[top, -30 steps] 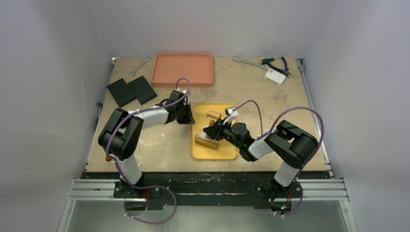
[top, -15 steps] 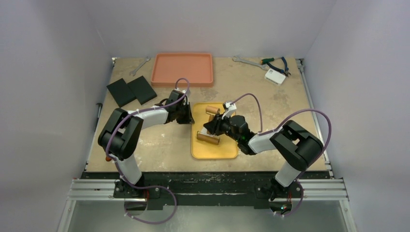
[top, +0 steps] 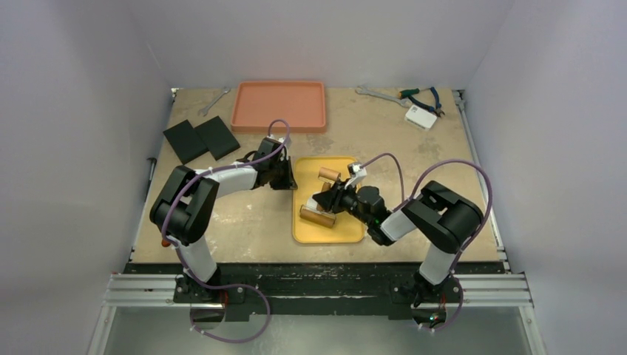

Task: Roll out the dumpling wrappers from the dough
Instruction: Flatten out the dough on the work surface.

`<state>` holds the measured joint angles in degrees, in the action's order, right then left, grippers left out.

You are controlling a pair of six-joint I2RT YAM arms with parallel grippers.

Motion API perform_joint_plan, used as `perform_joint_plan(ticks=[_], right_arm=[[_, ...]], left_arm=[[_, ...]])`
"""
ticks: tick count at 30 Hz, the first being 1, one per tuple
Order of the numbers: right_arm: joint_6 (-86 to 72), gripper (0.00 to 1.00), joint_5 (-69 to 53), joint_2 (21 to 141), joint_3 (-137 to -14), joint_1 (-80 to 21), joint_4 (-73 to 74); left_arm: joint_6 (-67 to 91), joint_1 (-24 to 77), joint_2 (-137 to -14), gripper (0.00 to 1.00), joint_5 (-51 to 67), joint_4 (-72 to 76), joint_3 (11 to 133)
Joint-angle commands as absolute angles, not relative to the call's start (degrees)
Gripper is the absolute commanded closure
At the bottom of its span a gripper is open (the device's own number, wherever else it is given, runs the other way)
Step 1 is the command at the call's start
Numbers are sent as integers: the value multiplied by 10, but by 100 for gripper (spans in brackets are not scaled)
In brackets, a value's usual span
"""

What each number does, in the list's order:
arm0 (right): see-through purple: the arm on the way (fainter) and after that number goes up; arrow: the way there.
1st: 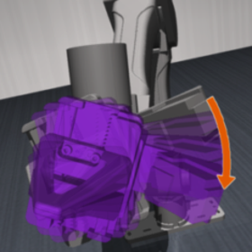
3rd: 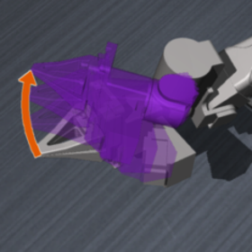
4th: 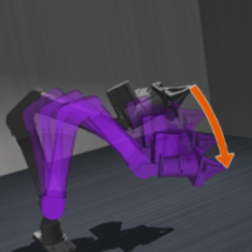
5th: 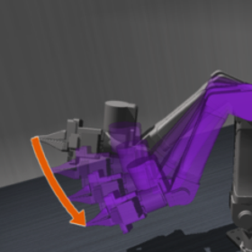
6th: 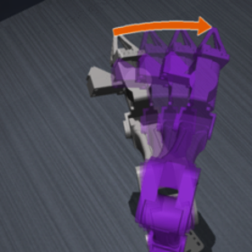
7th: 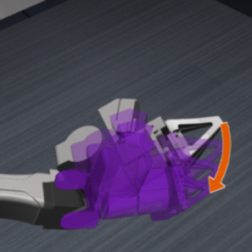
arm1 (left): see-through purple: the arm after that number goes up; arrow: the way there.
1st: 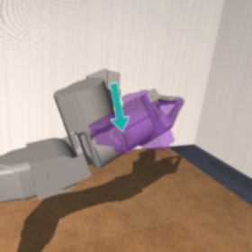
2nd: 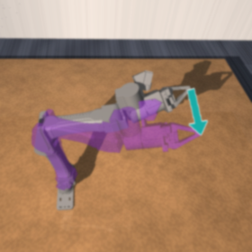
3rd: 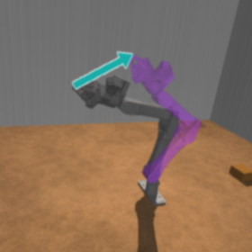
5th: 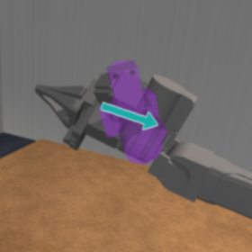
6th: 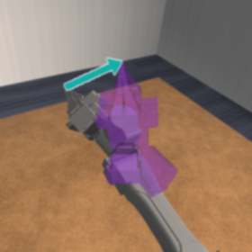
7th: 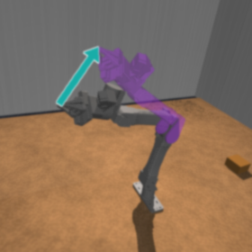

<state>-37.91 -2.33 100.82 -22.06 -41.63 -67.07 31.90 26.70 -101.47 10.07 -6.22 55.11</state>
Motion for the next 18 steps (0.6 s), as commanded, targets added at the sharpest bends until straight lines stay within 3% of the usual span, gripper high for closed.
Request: perform_joint_plan(ticks=[1,7,18], right_arm=[[-281,100,35,1006,-221,-408,-494],[-235,100,48,960,-269,-385,-431],[-267,100,42,1059,-238,-395,-510]], left_arm=[[300,261,-994,100,106,-81,544],[299,261,-991,100,105,-81,544],[299,260,-989,100,106,-82,543]])
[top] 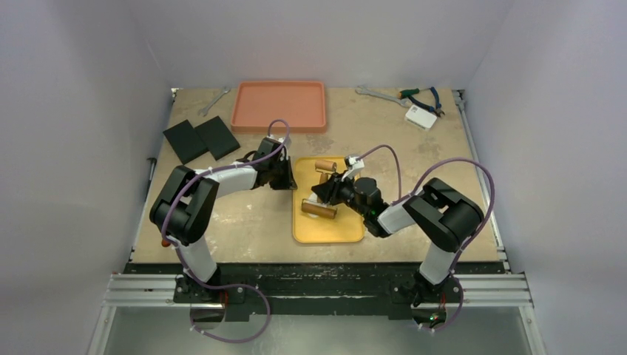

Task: Roll out the dumpling wrappers from the dough
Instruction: Flatten out the dough on the work surface.

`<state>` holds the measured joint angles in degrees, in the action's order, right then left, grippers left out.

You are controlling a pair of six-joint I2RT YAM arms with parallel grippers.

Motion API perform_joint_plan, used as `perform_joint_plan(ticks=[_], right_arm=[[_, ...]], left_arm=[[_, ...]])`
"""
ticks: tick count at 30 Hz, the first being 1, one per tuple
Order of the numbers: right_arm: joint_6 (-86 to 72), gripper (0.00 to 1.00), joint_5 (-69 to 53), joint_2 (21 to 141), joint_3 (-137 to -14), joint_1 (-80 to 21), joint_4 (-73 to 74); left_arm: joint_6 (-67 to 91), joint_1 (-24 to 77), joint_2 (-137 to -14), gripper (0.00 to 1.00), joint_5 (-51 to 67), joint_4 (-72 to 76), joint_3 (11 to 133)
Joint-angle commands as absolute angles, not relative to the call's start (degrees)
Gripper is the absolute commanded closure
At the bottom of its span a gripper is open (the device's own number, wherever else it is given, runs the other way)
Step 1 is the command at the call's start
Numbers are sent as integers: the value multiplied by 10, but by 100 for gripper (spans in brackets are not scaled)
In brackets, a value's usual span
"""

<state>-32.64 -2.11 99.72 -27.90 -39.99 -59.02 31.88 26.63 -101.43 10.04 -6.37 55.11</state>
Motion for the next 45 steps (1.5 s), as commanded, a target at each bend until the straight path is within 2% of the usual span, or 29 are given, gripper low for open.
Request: perform_joint_plan(ticks=[1,5,13,21,26,30,38,45], right_arm=[[-274,100,42,1067,-229,-397,-522],[-283,100,49,1070,-208,-397,-539],[-229,100,69,1009,-243,-412,-455],[-259,100,72,1008,-207,-441,-489],[-240,100,73,950,-231,-441,-441],[-211,100,28,889,-270,-444,-396],[-199,100,-46,808,-273,-452,-409],[-256,100,-117,760,-306,-418,-450]], left_arm=[[299,260,-990,100,107,-81,543],[299,260,-993,100,107,-81,543],[299,260,-993,100,105,-81,544],[298,260,-994,100,106,-80,542],[298,260,-992,100,105,-79,542],[298,260,-991,100,105,-78,543],[298,260,-990,100,105,-79,544],[297,260,-986,100,104,-79,543]])
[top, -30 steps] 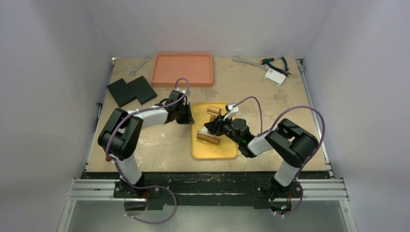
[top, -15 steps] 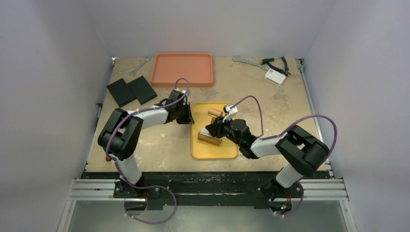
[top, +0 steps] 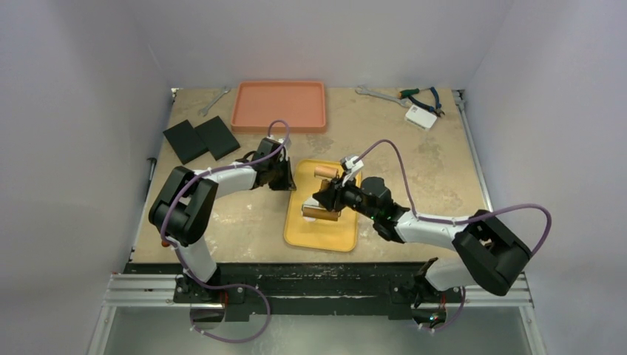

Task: Roll out the dumpling wrappers from the dough
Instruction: Flatten out the dough on the work surface.

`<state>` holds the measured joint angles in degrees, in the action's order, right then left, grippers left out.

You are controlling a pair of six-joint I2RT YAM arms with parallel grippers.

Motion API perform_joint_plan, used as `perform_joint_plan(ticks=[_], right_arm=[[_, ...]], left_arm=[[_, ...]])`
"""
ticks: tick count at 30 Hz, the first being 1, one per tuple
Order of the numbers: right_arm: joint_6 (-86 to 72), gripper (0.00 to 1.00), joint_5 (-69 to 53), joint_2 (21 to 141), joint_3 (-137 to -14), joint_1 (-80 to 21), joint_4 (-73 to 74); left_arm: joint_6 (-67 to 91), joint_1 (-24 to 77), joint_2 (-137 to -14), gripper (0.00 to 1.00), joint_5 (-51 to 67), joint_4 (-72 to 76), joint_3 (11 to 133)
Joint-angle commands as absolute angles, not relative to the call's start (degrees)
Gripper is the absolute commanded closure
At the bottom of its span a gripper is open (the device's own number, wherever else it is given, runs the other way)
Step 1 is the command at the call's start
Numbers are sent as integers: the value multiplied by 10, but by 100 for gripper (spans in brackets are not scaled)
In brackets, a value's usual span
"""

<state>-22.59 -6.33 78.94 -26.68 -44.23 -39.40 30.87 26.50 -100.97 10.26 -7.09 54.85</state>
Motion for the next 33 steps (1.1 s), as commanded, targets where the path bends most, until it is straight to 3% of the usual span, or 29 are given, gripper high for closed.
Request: perform_joint_plan(ticks=[1,17,33], right_arm=[[-265,100,-114,762,-309,-414,-459],[-292,100,17,938,-317,-412,-531],[-248,100,107,992,-299,-415,-498]], left_arm=[[298,260,-986,100,104,-78,543],[305,260,-984,100,113,-73,537],[303,260,-982,100,111,-73,537]])
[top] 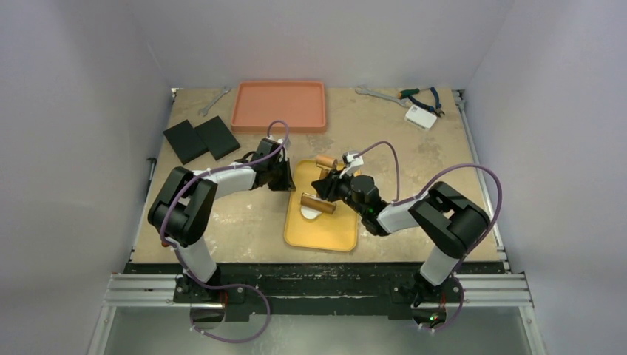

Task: Roll out the dumpling wrappers from the dough
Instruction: Flatten out the dough on the work surface.

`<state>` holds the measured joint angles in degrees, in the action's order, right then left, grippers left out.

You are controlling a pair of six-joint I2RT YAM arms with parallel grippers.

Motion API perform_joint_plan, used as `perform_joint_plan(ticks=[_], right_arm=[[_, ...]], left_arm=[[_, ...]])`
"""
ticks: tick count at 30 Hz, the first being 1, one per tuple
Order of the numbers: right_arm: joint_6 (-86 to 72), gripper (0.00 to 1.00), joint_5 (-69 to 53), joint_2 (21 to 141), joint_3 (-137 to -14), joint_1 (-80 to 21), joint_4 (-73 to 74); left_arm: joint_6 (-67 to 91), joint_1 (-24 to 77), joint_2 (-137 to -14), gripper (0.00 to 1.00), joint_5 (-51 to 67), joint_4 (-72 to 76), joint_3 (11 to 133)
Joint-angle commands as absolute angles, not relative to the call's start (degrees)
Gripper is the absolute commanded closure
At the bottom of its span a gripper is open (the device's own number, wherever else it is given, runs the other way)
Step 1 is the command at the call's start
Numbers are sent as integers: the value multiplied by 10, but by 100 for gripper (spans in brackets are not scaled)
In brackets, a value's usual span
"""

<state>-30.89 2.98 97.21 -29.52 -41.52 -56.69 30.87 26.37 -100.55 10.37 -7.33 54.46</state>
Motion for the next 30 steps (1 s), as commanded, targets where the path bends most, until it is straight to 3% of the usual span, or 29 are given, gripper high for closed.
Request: perform_joint_plan(ticks=[1,8,20,30], right_arm=[[-241,100,114,996,-309,-434,-483],[-284,100,108,1036,-298,-480,-517],[-264,100,104,1003,-277,-383,-489],[-306,100,101,1067,-273,-458,-529]], left_arm=[[303,260,-982,100,111,-73,537],[303,260,-982,100,110,-74,537],[301,259,-977,100,110,-73,537],[302,258,-983,100,112,-73,538]])
